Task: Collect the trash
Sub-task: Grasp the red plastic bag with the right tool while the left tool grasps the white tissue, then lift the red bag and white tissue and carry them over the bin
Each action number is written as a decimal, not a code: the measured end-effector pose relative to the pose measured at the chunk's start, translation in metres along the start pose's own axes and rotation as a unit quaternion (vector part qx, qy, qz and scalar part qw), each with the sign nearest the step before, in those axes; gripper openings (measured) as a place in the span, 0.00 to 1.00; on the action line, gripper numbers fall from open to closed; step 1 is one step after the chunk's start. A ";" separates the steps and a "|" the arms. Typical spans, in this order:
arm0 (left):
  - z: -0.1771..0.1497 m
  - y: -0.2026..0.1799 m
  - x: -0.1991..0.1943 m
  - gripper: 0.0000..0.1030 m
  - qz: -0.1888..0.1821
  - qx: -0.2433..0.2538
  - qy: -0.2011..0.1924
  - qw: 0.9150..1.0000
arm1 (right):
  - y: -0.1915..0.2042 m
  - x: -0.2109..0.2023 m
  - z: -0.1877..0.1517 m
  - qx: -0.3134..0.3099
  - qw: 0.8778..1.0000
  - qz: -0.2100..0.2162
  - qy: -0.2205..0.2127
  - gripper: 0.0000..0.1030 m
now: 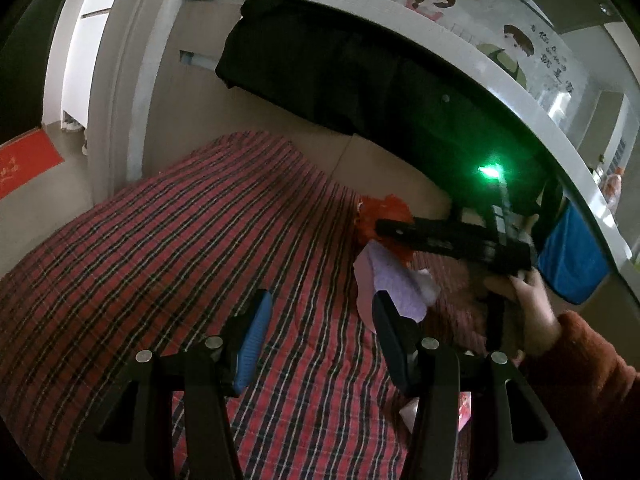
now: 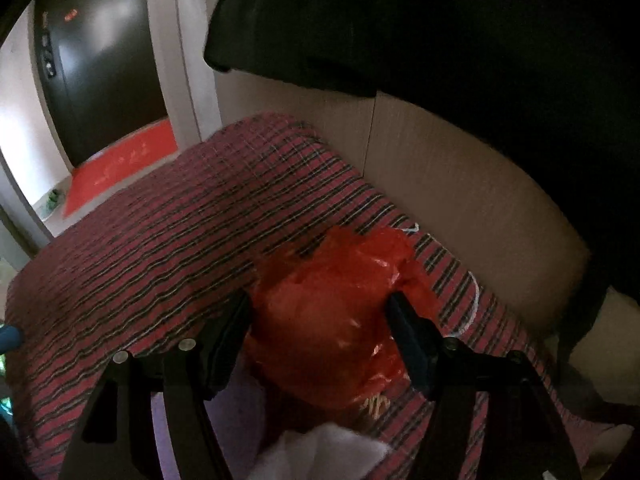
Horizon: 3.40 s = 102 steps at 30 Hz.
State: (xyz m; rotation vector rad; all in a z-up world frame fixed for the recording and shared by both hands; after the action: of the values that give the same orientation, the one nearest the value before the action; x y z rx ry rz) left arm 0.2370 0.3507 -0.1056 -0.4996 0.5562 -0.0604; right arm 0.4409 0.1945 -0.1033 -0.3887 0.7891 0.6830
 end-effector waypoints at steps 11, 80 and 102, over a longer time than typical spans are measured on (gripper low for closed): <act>-0.013 -0.065 0.026 0.52 -0.045 0.063 0.036 0.996 | -0.046 -0.125 -0.096 0.072 0.996 0.011 -0.055 0.33; -0.012 -0.137 0.093 0.33 -0.056 0.194 0.101 0.974 | -0.090 -0.126 -0.130 0.107 0.986 -0.086 -0.092 0.66; 0.002 -0.154 0.091 0.14 0.056 0.197 0.056 0.977 | -0.088 -0.191 -0.190 0.169 0.977 -0.025 -0.128 0.66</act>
State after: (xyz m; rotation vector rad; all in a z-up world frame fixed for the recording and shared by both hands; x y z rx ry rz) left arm 0.3274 0.1987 -0.0767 -0.0786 0.6636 -0.0891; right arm 0.3065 -0.0533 -0.0764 -0.0092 0.6319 0.5259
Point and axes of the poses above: each gripper's, at about its wrist camera, not at the fingertips, and x roughly the way its jaws point, y to its left, z to its top, the point moved 4 cm from there along x, roughly the way its jaws point, and after that the axes turned 3 degrees about -z, right-handed, at the moved point
